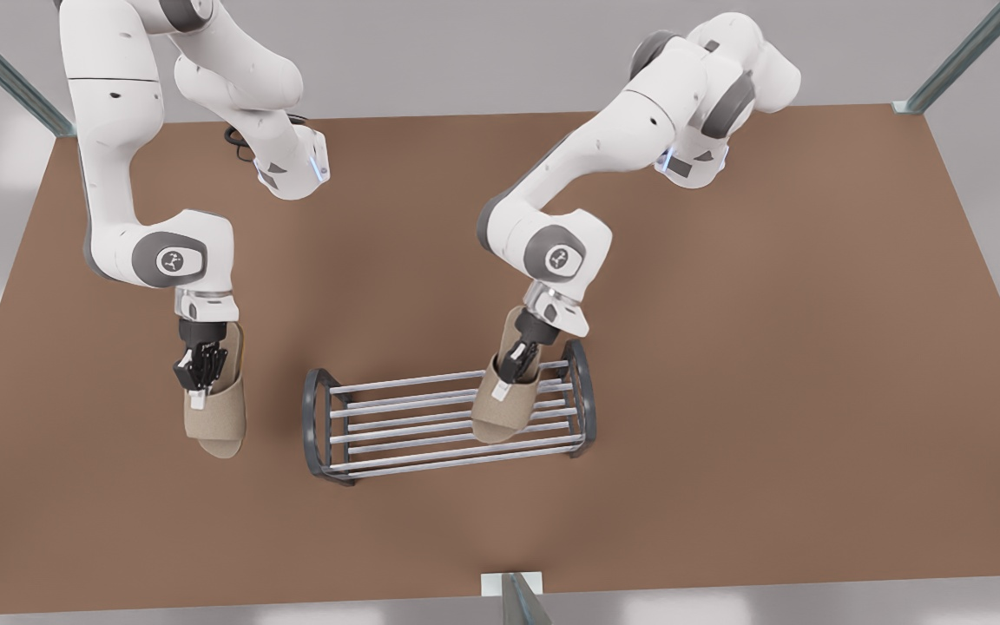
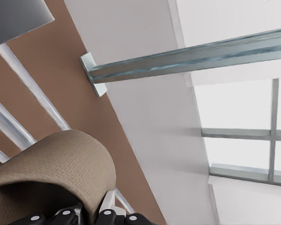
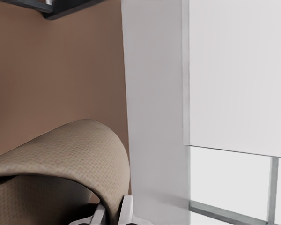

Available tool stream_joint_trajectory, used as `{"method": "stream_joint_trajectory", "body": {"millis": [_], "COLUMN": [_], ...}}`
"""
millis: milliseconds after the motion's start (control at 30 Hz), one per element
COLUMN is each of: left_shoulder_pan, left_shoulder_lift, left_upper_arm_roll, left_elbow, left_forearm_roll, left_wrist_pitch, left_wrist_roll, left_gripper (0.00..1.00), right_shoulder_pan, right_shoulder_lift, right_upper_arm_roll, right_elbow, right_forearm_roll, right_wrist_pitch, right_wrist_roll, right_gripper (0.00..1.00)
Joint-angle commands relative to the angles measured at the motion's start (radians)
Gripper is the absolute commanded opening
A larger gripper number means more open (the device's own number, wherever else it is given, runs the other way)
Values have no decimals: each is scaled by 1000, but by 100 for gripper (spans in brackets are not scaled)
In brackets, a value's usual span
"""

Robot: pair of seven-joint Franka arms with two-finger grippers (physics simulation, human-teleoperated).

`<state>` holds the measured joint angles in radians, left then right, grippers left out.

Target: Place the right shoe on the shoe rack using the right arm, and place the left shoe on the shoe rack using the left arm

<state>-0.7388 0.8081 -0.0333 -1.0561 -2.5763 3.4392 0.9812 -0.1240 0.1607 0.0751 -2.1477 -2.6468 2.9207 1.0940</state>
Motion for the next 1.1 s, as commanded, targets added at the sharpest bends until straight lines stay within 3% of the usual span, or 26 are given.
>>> {"method": "stream_joint_trajectory", "body": {"millis": [0, 133, 167, 200, 467, 633, 733, 800, 933, 1000, 1067], "left_shoulder_pan": [-1, 3, 3, 1, 1, 1, -19, -45, -42, -42, -42], "left_shoulder_lift": [34, 43, 51, 54, 40, -86, -216, -437, -768, -822, -834], "left_upper_arm_roll": [16, 30, 33, 35, 32, 26, 20, 16, 32, 144, 291], "left_elbow": [42, 61, 57, 57, 13, -148, -320, -579, -765, -866, -995], "left_forearm_roll": [2, 4, 7, 13, 16, 18, 18, 18, -19, -12, 79], "left_wrist_pitch": [6, 5, 5, 6, 9, 6, 6, 6, 54, 40, -185], "left_wrist_roll": [-84, -84, -79, -78, -78, -78, -79, -76, -72, 191, 287], "left_gripper": [28, 31, 83, 100, 100, 100, 100, 100, 100, 100, 100], "right_shoulder_pan": [1, 1, 1, 1, 1, 3, 38, 38, 38, 29, 37], "right_shoulder_lift": [2, 3, 3, 3, 2, -27, -38, -33, -32, -44, -46], "right_upper_arm_roll": [2, 2, 2, 2, 0, 14, 32, 75, 126, 124, 126], "right_elbow": [2, 3, 3, 3, 3, 31, 109, 150, 243, 243, 249], "right_forearm_roll": [-9, -7, -7, -7, -7, -9, -5, 5, 7, 7, 5], "right_wrist_pitch": [2, 3, 3, 3, 3, 2, 44, 58, 132, 135, 134], "right_wrist_roll": [38, 23, 23, 23, 23, 32, 55, 64, 121, 147, 178], "right_gripper": [21, 21, 21, 21, 21, 21, 21, 21, 21, 21, 21]}}
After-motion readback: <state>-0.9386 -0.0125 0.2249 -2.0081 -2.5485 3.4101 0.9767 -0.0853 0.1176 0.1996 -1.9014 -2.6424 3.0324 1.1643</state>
